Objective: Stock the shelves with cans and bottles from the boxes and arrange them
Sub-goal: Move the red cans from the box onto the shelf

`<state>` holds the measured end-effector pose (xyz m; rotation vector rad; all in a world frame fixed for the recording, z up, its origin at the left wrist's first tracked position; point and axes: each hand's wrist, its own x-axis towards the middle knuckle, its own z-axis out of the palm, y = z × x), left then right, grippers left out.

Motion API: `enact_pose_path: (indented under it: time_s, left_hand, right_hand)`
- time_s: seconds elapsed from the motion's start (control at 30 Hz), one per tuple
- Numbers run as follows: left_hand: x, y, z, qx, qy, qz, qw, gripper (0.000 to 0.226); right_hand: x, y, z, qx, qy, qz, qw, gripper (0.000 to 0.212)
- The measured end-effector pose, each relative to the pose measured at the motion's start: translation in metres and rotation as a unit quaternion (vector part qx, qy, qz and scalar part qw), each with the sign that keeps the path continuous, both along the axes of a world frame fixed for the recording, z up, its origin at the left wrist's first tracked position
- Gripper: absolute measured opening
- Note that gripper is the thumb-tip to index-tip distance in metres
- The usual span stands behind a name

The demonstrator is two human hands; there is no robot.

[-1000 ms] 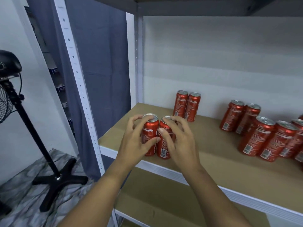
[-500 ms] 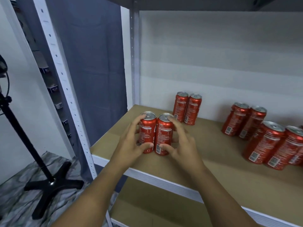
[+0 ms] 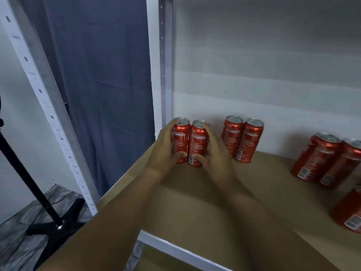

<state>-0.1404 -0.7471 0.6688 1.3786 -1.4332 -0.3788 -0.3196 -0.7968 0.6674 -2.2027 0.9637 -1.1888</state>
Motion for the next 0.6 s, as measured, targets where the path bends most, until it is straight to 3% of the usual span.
enact_pose_path:
  time_s: [0.37,0.53,0.6]
  left_hand:
    - [0.011,-0.02,0.001,0.008,-0.014,0.044,0.999,0.098]
    - [-0.001,-0.001,0.002,0.03,0.011,0.058,0.998,0.11]
    - [-0.009,0.012,0.004,0.053,-0.008,0.1,0.994,0.109]
  right_hand:
    - [0.029,-0.021,0.003,-0.009,0.031,-0.051,0.998,0.099]
    - [0.017,-0.001,0.003,0.042,-0.021,-0.007,0.999,0.113]
    - [0.008,0.01,-0.002,0.052,-0.035,0.02,0.998,0.104]
